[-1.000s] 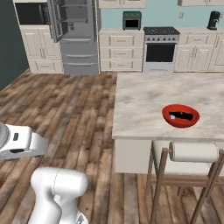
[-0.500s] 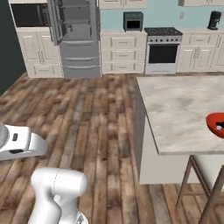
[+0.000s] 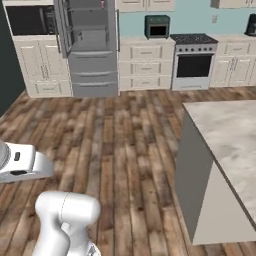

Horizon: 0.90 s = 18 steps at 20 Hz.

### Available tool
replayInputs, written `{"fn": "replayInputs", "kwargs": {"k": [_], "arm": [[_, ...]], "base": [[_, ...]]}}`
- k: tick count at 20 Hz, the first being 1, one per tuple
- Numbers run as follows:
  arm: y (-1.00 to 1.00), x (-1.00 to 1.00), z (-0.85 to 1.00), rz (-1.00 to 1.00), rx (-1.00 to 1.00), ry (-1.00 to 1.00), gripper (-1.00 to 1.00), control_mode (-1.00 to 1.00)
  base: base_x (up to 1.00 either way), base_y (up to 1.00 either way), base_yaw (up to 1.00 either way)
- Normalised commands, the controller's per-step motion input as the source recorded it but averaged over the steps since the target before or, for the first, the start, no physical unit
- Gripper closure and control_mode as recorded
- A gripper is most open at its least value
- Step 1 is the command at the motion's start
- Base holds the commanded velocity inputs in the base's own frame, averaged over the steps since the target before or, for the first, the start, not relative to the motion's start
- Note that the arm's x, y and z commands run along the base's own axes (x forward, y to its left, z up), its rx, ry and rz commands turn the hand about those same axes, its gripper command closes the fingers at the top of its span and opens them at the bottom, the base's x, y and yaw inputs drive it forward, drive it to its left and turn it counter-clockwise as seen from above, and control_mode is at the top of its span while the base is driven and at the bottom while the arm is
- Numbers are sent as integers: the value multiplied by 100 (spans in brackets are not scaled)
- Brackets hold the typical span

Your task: Open the fridge, grab two sodas, and place both sodas inside the bowl with ice on the dining counter.

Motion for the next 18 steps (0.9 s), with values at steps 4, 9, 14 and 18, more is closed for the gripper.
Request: {"fn": "replayInputs", "kwargs": {"k": [4,9,14,18], "arm": [[0,0,0,0,0,0,-100,100],[0,0,0,0,0,0,-100,100],[0,0,0,0,0,0,-100,100],[0,0,0,0,0,0,-100,100]], "base": [[100,80,1],[100,58,12],[100,37,19],[100,31,24]]}}
